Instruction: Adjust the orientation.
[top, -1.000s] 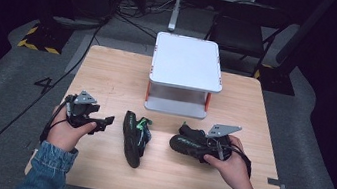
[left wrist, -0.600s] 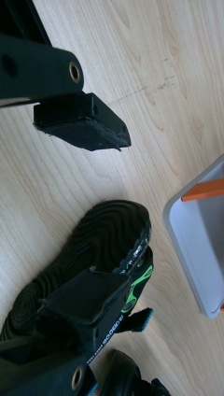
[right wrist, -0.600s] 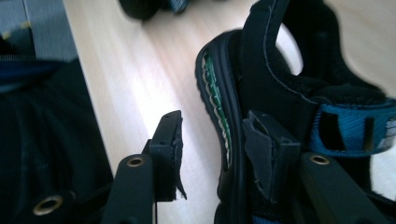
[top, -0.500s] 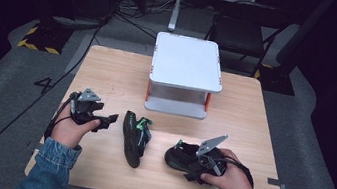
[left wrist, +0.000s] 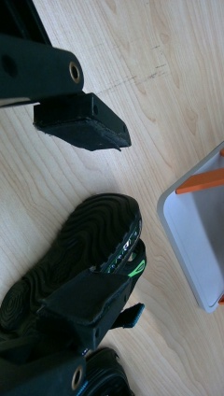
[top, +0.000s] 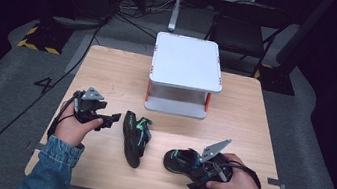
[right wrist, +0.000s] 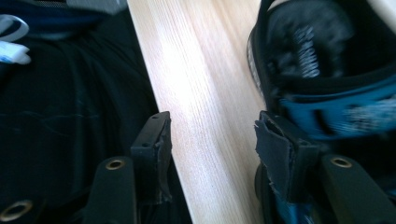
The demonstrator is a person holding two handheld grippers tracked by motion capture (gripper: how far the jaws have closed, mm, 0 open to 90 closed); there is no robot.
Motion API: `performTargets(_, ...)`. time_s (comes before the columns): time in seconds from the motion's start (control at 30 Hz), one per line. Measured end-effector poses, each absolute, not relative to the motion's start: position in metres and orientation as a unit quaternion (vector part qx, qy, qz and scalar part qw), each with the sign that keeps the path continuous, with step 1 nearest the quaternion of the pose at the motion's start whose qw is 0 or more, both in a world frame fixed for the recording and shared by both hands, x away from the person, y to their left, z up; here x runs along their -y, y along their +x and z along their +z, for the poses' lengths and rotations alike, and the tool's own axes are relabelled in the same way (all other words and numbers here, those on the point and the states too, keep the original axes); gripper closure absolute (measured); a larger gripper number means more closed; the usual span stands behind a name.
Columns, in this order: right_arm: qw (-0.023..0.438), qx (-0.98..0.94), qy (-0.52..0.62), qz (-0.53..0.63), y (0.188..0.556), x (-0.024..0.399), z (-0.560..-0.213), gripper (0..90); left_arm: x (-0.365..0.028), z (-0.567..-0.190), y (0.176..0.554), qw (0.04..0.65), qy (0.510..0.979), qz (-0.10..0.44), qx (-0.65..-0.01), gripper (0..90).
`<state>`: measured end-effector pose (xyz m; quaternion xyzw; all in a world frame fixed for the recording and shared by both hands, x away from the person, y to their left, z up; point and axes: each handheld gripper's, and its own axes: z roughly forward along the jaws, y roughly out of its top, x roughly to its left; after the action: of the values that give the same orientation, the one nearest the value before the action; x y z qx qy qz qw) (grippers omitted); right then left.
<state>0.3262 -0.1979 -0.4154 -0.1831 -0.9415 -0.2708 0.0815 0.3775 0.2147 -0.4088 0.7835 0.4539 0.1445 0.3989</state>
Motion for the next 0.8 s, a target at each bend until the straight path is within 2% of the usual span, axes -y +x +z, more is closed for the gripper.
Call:
performTargets(0.07, 0.072, 0.938, -0.188, -0.283, 0.326, 0.202, -0.41, 43.6, -0.215, -0.409, 0.377, 0.399, 0.783, 0.145, -0.455, 29.1)
performTargets(0.13, 0.017, 0.915, -0.231, -0.329, 0.333, 0.214, -0.398, 36.3, -0.216, -0.41, 0.376, 0.398, 0.782, 0.147, -0.457, 29.1)
performTargets(0.17, 0.017, 0.915, -0.231, -0.329, 0.333, 0.214, -0.398, 36.3, -0.216, -0.41, 0.376, 0.398, 0.782, 0.147, -0.457, 29.1)
performTargets(0.2, -0.022, 0.892, -0.271, -0.362, 0.341, 0.219, -0.397, 32.9, -0.217, -0.41, 0.375, 0.397, 0.781, 0.146, -0.46, 29.1)
performTargets(0.27, -0.053, 0.875, -0.299, -0.377, 0.347, 0.219, -0.402, 32.2, -0.217, -0.412, 0.373, 0.396, 0.78, 0.145, -0.462, 29.2)
performTargets(0.37, -0.062, 0.868, -0.316, -0.378, 0.353, 0.216, -0.41, 31.5, -0.219, -0.412, 0.371, 0.395, 0.78, 0.145, -0.464, 29.2)
performTargets(0.53, -0.043, 0.868, -0.35, -0.349, 0.365, 0.199, -0.44, 30.5, -0.227, -0.414, 0.366, 0.392, 0.773, 0.15, -0.476, 29.2)
performTargets(0.63, -0.031, 0.872, -0.354, -0.336, 0.367, 0.192, -0.446, 38.2, -0.23, -0.415, 0.363, 0.392, 0.772, 0.151, -0.477, 29.1)
performTargets(0.7, -0.024, 0.877, -0.353, -0.326, 0.367, 0.186, -0.451, 49.3, -0.231, -0.415, 0.363, 0.39, 0.772, 0.152, -0.478, 29.1)
performTargets(0.77, -0.025, 0.883, -0.346, -0.316, 0.367, 0.182, -0.455, 51.9, -0.231, -0.415, 0.362, 0.391, 0.771, 0.152, -0.48, 29.1)
performTargets(0.8, -0.039, 0.885, -0.345, -0.311, 0.367, 0.179, -0.456, 64.1, -0.232, -0.414, 0.361, 0.391, 0.77, 0.151, -0.48, 29.1)
